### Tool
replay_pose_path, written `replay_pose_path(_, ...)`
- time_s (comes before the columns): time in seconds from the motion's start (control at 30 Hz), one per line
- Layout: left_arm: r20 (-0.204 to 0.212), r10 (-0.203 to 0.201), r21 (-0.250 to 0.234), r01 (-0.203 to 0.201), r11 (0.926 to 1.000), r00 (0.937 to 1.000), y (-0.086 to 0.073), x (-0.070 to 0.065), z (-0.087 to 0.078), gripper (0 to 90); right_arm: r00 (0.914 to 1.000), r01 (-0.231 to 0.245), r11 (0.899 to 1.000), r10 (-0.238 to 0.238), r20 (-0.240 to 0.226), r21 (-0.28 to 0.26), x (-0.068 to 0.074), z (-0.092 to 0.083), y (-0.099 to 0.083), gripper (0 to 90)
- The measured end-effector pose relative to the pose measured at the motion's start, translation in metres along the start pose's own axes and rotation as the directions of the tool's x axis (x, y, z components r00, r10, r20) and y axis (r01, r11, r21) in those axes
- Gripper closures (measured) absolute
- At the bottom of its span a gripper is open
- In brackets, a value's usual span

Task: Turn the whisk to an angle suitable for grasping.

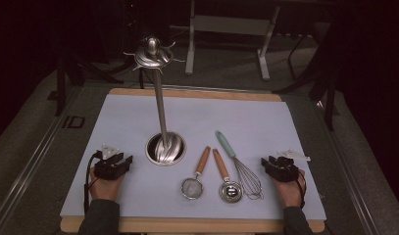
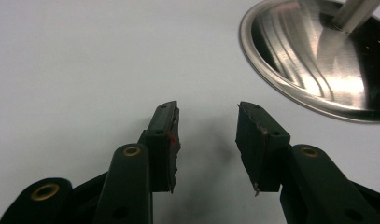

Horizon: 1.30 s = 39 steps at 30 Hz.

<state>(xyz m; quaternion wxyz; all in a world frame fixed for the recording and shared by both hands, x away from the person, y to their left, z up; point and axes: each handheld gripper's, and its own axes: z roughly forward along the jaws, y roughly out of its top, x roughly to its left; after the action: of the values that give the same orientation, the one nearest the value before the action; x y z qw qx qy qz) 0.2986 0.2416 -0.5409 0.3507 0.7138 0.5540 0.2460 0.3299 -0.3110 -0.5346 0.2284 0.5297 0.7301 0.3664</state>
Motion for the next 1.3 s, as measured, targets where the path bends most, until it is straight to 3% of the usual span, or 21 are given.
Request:
replay_pose_path(0.2,-0.020,0.057,0.010,-0.057,0.9983,0.9982,0.000,-0.006,0.001,59.0,0.9998,-0.005,1.000,0.005,-0.018,0.023,0.004,-0.001,0.002,60.8)
replay_pose_path(0.3,-0.024,0.072,0.007,-0.072,0.9974,0.9971,-0.001,-0.008,0.001,59.0,0.9986,-0.023,0.999,0.024,-0.047,0.033,0.006,-0.003,0.003,61.6)
replay_pose_path(0.47,-0.032,0.084,0.006,-0.084,0.9965,0.9960,-0.001,-0.010,0.001,59.3,0.9962,-0.001,0.998,0.006,-0.087,0.063,0.012,-0.004,0.013,64.2)
replay_pose_path(0.77,-0.037,0.093,0.009,-0.092,0.9957,0.9950,-0.001,-0.011,0.001,59.4,0.9853,0.051,0.991,-0.030,-0.168,0.124,0.024,0.000,0.041,66.7)
replay_pose_path(0.9,-0.037,0.095,0.010,-0.095,0.9955,0.9948,-0.001,-0.011,0.001,59.4,0.9800,0.095,0.983,-0.065,-0.188,0.156,0.032,0.003,0.054,69.2)
replay_pose_path(1.3,-0.042,0.094,0.010,-0.094,0.9955,0.9946,-0.001,-0.011,0.001,58.2,0.9567,0.146,0.962,-0.079,-0.280,0.230,0.062,0.028,0.075,70.8)
